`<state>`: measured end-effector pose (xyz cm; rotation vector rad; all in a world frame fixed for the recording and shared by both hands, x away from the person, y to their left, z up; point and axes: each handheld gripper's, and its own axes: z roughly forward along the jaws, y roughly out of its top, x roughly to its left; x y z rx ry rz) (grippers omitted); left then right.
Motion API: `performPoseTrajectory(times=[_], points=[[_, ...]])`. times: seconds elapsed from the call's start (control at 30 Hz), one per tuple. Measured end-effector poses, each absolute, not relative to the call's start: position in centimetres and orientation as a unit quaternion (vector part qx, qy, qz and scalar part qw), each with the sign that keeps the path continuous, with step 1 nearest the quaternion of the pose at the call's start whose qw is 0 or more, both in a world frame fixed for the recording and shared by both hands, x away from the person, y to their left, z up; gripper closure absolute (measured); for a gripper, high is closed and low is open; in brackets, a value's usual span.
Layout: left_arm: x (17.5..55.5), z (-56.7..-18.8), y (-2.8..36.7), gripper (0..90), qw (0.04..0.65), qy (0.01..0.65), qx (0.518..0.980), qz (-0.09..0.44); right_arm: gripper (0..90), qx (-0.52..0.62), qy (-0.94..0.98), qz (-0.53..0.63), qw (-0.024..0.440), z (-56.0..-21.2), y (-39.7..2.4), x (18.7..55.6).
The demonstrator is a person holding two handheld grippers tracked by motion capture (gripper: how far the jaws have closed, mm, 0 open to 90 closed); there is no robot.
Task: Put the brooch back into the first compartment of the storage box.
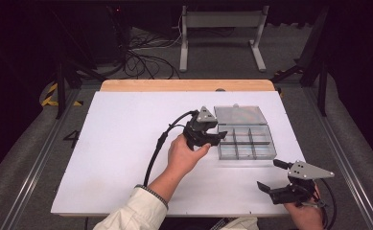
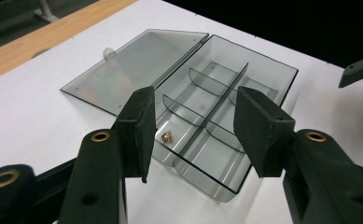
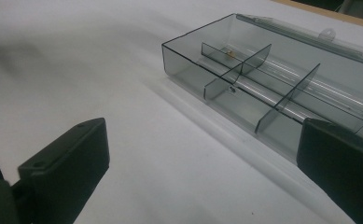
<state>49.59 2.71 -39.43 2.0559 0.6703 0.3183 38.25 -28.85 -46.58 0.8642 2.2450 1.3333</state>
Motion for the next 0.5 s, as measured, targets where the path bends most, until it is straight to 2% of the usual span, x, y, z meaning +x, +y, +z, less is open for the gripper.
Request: performPoseTrajectory(times=[0.33, 0.5], points=[[48.6, -38.8, 4.1, 48.3, 0.461, 0.268, 0.835, 0.137, 2.9, 0.311, 0.8, 0.473, 0.197, -46.5, -28.8, 38.1], [47.7, -38.4, 5.2, 43.6, 0.468, 0.262, 0.833, 0.14, 2.9, 0.309, 0.801, 0.473, 0.198, -46.5, -28.8, 38.1]])
